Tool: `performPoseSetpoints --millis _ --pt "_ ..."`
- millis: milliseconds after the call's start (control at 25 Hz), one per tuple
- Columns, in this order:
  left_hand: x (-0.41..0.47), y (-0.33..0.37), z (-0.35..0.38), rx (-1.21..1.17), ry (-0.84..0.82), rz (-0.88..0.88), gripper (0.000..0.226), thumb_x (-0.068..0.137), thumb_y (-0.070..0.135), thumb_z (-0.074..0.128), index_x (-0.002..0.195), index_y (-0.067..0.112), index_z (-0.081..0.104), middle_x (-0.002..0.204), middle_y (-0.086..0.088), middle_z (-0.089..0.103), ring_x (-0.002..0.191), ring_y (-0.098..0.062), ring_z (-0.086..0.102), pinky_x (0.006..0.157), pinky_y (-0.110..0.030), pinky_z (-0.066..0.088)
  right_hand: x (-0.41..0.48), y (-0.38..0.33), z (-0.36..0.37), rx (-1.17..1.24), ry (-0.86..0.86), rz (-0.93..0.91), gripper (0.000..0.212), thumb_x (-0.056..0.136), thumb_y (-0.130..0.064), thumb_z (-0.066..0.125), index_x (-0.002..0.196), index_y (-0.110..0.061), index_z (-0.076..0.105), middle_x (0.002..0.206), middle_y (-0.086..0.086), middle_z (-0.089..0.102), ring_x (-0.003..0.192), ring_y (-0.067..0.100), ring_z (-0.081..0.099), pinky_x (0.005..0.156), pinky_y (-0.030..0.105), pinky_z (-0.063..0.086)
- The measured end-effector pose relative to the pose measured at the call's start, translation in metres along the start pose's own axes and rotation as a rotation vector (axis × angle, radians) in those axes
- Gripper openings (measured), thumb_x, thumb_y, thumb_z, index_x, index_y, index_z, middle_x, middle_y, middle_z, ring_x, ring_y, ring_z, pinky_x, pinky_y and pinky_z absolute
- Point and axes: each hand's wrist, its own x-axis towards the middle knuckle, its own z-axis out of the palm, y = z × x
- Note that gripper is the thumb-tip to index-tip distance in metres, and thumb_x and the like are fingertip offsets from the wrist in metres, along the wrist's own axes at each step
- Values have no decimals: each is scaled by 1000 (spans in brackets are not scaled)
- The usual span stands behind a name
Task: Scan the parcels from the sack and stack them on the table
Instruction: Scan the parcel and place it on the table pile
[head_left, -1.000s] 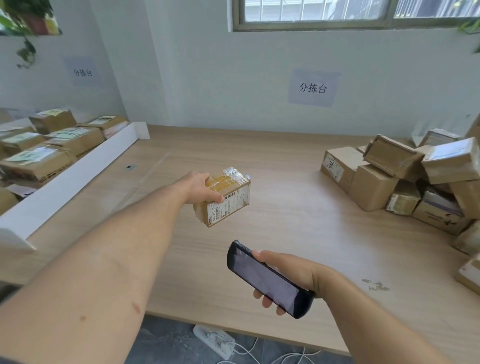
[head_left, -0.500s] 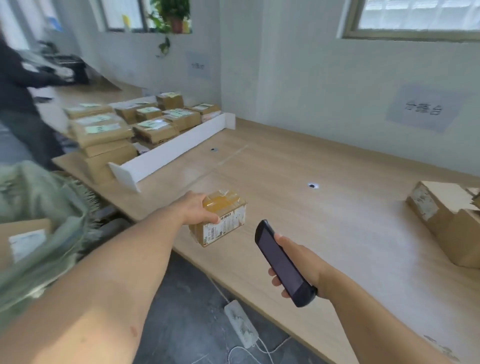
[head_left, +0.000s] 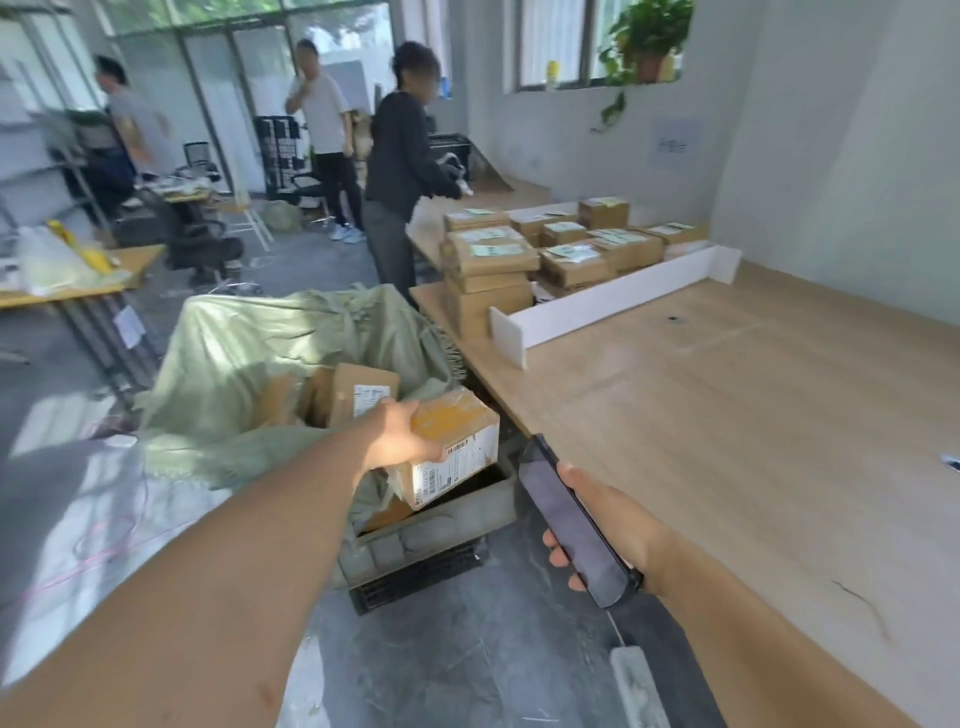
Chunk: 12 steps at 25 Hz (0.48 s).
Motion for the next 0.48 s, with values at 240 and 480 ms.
performPoseSetpoints --millis 240,480 --pt "51 -104 -87 121 123 -101 111 51 69 66 145 19 37 140 -10 42 124 -27 45 102 -38 40 92 -60 79 -71 -136 -13 62 96 -63 42 97 -4 60 67 12 60 56 24 55 53 32 48" --pt "152 -168 -161 141 141 -113 93 70 52 76 144 15 35 140 -12 36 122 -31 45 99 -39 42 176 -119 131 -45 -195 60 58 93 -60 49 90 -2 60 66 9 60 53 21 56 47 30 47"
